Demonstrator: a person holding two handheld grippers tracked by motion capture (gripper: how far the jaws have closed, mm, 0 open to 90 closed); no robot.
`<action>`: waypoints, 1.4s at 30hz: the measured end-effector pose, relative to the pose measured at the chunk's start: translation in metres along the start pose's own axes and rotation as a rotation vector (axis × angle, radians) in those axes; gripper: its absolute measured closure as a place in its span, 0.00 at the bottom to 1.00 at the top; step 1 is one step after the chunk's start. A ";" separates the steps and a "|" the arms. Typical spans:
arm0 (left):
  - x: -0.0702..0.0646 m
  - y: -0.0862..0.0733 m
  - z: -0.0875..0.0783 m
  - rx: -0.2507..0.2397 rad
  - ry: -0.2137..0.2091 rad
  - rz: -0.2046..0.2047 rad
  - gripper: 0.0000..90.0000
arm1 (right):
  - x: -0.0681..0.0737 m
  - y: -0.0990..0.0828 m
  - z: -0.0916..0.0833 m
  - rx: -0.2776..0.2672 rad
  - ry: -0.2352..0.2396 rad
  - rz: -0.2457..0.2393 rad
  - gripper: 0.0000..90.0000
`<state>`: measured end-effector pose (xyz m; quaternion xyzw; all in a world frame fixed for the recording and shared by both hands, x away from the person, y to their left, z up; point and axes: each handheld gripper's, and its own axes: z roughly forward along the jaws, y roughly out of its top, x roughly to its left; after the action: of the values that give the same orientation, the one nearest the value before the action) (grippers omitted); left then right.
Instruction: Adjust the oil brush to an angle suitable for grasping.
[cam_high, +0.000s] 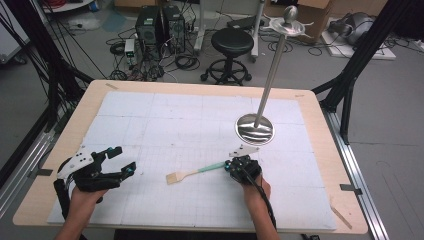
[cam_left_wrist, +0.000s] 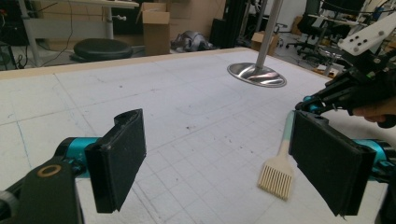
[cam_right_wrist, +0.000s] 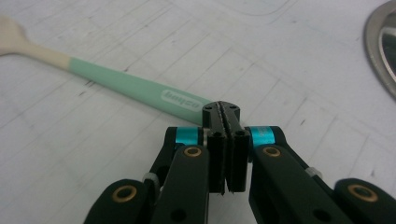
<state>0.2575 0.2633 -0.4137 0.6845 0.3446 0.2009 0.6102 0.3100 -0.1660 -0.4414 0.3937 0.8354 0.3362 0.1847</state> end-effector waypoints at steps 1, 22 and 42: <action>0.000 0.000 0.000 0.001 -0.001 -0.001 0.21 | -0.002 0.001 0.002 -0.001 -0.003 0.005 0.99; -0.001 0.000 0.000 0.009 -0.009 -0.004 0.21 | -0.015 0.009 0.000 -0.118 0.010 0.130 0.92; -0.007 0.001 0.001 -0.027 -0.043 -0.037 0.19 | -0.039 -0.088 -0.148 -0.389 -0.138 0.227 0.30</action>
<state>0.2535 0.2580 -0.4115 0.6738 0.3412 0.1795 0.6303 0.2026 -0.2993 -0.3977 0.4640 0.6906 0.4819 0.2748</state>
